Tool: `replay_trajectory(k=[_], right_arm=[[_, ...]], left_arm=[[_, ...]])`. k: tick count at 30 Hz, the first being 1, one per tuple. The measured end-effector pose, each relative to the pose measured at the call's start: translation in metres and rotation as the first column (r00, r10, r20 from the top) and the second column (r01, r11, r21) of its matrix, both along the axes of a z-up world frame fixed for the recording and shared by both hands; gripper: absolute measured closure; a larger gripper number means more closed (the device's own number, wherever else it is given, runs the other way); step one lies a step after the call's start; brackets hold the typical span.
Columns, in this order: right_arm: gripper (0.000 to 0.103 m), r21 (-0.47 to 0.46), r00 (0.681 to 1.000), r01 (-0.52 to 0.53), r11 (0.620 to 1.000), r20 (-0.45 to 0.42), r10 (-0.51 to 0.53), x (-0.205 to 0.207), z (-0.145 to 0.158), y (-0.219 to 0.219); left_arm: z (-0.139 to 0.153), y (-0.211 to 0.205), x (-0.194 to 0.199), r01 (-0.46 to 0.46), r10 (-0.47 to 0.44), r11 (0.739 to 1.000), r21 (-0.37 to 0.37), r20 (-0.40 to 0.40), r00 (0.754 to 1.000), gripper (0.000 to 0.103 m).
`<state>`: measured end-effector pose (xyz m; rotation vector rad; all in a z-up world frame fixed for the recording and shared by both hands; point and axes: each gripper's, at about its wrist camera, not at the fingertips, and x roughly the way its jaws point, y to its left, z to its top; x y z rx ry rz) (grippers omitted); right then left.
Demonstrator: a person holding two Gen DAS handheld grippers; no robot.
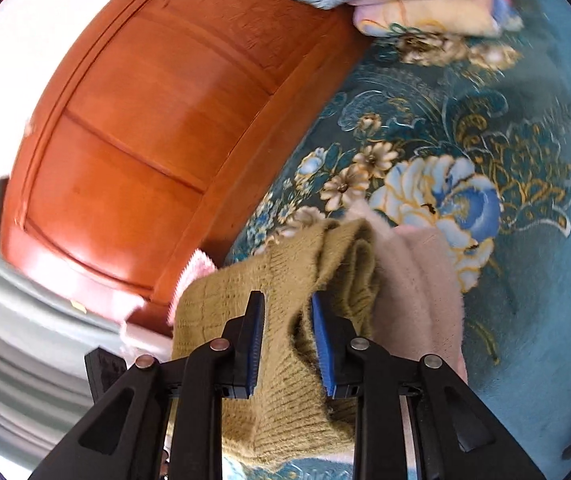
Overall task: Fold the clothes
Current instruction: 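Lower the sweater onto the pink garment and open both grippers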
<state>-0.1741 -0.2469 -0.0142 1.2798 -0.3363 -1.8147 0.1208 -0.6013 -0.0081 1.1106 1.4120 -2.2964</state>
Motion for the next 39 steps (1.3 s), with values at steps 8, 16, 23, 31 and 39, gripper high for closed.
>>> replay_trajectory(k=[8,16,23,31,39], right_arm=[[0.077,0.123,0.974,-0.011,0.992,-0.225,0.038,0.025,0.028,-0.005],[0.077,0.270,0.905,-0.280,0.921,-0.247,0.347,0.084,0.013,-0.051],[0.077,0.359,0.904,-0.228,0.905,-0.266,0.333,0.078,-0.020,-0.034],[0.078,0.328,0.949,-0.168,0.930,-0.202,0.243,0.069,-0.036,-0.036],[0.065,0.255,0.950,-0.110,0.961,-0.256,0.176,0.098,-0.004,0.002]], left_arm=[[0.047,0.006,0.016,-0.005,0.012,0.984,-0.179,0.035,0.999,0.051],[0.077,0.091,-0.014,0.247,-0.228,0.852,-0.461,0.096,0.969,0.050],[0.030,0.083,-0.006,0.228,-0.164,0.863,-0.450,0.176,0.971,0.050],[0.021,0.083,-0.018,0.222,-0.120,0.860,-0.459,0.241,0.963,0.050],[0.057,0.118,0.009,0.135,-0.055,0.854,-0.502,0.172,0.984,0.044]])
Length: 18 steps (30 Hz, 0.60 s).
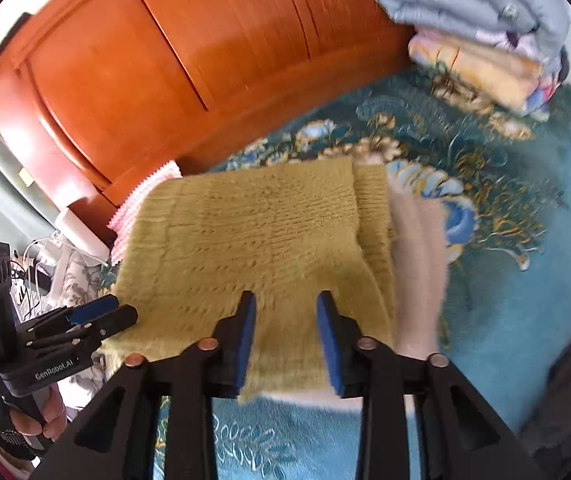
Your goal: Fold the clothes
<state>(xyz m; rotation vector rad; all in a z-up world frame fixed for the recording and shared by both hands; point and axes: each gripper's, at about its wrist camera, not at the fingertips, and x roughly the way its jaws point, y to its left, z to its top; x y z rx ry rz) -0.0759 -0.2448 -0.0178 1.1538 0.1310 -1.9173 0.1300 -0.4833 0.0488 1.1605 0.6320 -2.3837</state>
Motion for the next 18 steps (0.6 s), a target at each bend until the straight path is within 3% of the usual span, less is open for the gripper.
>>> replay_trajectory(k=[4,6,9,15,17,18], right_arm=[[0.058,0.011,1.000,0.004,1.000,0.021,-0.004,0.019,-0.010,0.024],[0.057,0.049,1.000,0.003,0.999,0.029,-0.004,0.026,-0.022,0.032],[0.054,0.069,0.998,0.002,0.998,0.061,-0.006,0.030,-0.038,0.043],[0.029,0.098,0.999,-0.004,0.995,0.046,-0.001,0.033,-0.053,0.053],[0.011,0.104,0.999,-0.009,0.995,0.038,0.005,0.032,-0.058,0.054],[0.010,0.107,0.999,-0.012,0.994,0.033,0.009,0.031,-0.061,0.054]], left_arm=[[0.005,0.026,0.014,-0.016,0.017,1.000,0.018,-0.047,0.999,0.032],[0.003,0.036,0.017,0.002,0.002,0.998,0.065,-0.064,0.998,0.029],[-0.011,0.047,0.016,0.003,0.001,0.994,0.113,-0.037,0.999,0.027],[-0.036,0.066,0.016,-0.030,0.033,0.987,0.156,-0.017,0.999,0.020],[-0.044,0.073,0.014,-0.040,0.042,0.988,0.152,-0.006,0.999,0.019],[-0.047,0.076,0.013,-0.046,0.046,0.988,0.148,-0.001,0.999,0.015]])
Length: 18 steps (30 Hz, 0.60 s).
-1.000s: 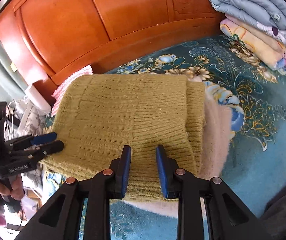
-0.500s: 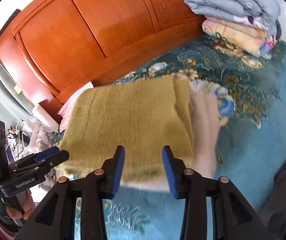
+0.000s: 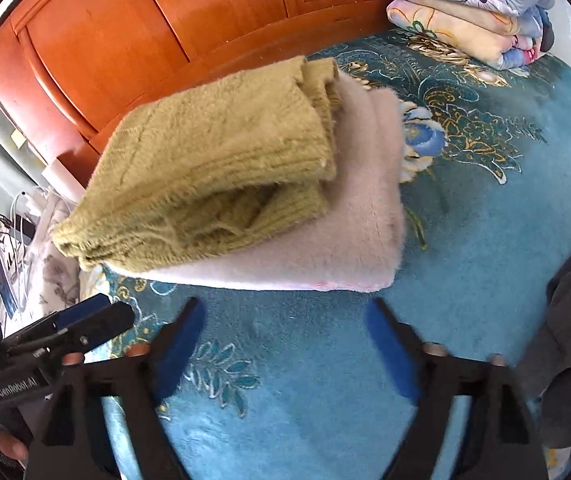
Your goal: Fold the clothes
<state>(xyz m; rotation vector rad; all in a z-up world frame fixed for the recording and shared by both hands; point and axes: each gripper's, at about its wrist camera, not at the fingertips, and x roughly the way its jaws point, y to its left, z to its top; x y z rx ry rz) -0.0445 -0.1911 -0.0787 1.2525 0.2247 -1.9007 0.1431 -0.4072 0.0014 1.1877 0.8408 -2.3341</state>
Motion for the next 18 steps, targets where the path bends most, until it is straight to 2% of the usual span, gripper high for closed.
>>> replay_trajectory(k=[1,3,6,9,18], right_arm=[[0.010,0.003,1.000,-0.003,1.000,-0.005,0.003,0.000,-0.003,0.000],[0.010,0.014,1.000,-0.013,1.000,-0.018,0.013,-0.001,-0.008,-0.002],[0.010,0.006,0.999,-0.012,1.000,-0.034,0.012,-0.006,-0.012,-0.003],[0.004,-0.007,0.998,-0.003,1.000,-0.057,0.003,-0.008,-0.014,-0.003],[0.004,-0.029,0.997,-0.023,0.999,-0.080,0.020,-0.014,-0.021,-0.003]], left_arm=[[-0.003,0.002,-0.001,-0.008,0.008,1.000,-0.001,0.002,1.000,0.009],[-0.008,0.005,-0.001,-0.024,0.024,1.000,0.009,0.005,1.000,0.002],[-0.016,0.005,-0.003,-0.051,0.051,0.998,0.026,0.020,0.999,0.002],[-0.019,0.006,-0.003,-0.070,0.069,0.997,0.019,0.026,0.997,0.001],[-0.028,0.007,-0.001,-0.157,0.156,0.987,0.033,0.020,0.988,0.000]])
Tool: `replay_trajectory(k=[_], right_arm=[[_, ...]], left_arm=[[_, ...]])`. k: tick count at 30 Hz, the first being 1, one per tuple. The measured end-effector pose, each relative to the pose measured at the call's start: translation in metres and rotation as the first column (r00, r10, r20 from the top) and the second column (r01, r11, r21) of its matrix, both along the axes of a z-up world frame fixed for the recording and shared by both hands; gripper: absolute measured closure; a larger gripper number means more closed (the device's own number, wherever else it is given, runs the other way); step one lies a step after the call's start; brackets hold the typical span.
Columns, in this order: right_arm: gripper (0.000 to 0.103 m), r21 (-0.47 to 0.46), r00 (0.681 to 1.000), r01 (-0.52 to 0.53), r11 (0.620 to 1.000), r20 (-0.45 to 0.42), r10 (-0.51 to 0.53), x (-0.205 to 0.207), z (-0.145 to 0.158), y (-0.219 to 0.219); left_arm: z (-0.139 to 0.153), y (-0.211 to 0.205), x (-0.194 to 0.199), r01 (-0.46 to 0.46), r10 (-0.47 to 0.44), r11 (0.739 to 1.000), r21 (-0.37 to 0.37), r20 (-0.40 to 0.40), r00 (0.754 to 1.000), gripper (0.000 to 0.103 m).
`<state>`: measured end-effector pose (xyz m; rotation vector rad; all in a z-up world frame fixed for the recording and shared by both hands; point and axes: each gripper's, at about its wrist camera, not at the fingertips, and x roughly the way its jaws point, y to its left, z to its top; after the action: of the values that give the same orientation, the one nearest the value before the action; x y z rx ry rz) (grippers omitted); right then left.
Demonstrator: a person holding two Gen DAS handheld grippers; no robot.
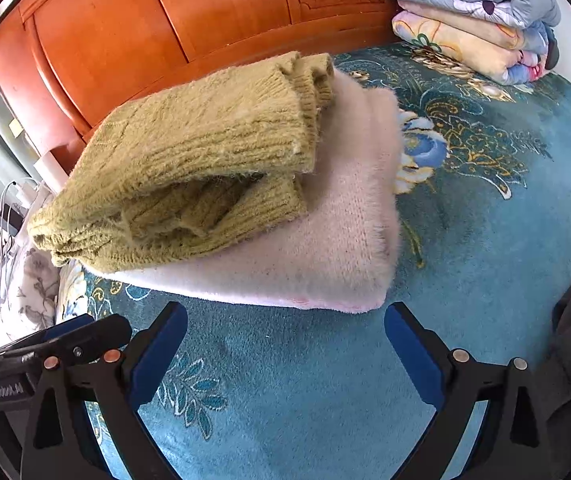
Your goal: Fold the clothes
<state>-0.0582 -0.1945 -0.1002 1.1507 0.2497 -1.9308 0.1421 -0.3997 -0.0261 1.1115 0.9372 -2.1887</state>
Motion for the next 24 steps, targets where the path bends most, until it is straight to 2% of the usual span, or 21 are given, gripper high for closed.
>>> replay_trajectory(k=[3,6,16,24], right_arm=[[0.004,-0.008,1.000,-0.010,1.000,-0.018,0.009,-0.001,0.000,0.001],[0.003,-0.017,0.999,-0.012,1.000,-0.044,0.011,-0.001,-0.001,0.002],[0.003,-0.031,0.990,-0.045,0.999,-0.137,0.040,0.002,0.004,0.005],[0.003,-0.021,0.986,-0.059,0.998,-0.160,0.055,0.004,0.003,0.000]], left_arm=[[-0.001,0.002,0.003,-0.035,0.035,0.999,-0.030,-0.008,0.999,0.000],[0.001,0.008,0.005,-0.052,0.052,0.994,-0.094,-0.003,0.999,0.000],[0.005,0.014,0.009,-0.091,0.098,0.966,-0.243,0.016,0.995,0.000],[0.000,0.017,0.005,-0.070,0.087,0.958,-0.278,0.049,0.995,0.000]])
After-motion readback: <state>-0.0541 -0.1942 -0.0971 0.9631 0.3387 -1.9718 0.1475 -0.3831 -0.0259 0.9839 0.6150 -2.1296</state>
